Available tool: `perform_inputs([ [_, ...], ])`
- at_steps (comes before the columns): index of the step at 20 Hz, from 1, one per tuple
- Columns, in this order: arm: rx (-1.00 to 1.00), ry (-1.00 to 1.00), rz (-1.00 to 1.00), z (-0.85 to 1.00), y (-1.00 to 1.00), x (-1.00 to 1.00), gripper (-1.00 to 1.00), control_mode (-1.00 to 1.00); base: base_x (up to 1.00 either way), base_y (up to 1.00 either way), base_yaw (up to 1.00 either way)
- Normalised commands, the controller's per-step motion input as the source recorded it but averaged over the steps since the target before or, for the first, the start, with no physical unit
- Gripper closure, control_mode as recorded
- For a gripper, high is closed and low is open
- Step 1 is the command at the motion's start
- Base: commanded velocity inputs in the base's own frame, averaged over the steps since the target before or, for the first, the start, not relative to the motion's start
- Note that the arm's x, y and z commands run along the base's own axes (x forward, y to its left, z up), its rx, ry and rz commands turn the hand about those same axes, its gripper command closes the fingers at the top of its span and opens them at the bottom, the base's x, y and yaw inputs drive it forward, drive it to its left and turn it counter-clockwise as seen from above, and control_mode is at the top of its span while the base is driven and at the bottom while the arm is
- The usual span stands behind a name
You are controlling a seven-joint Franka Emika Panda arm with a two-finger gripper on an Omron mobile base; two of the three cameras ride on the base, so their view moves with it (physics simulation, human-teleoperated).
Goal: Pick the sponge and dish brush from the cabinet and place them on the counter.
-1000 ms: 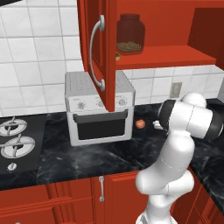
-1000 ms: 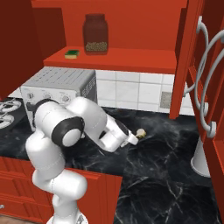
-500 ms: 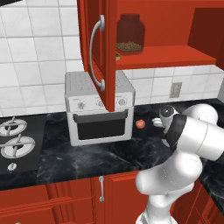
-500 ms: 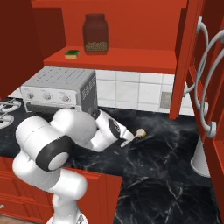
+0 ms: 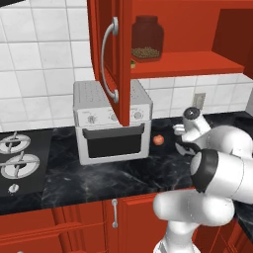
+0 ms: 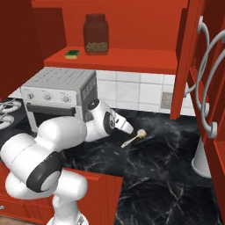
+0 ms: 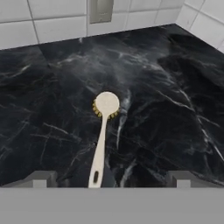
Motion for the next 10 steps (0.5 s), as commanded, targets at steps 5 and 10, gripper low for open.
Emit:
perform_inputs([
  [5,0.04,-0.01,0.01,0.41,0.08,-0.19,-1.00,-1.00,0.00,0.00,0.00],
  [10,0.09,-0.09,0.01,0.30,0.12,-0.28,-1.00,-1.00,0.00,0.00,0.00],
])
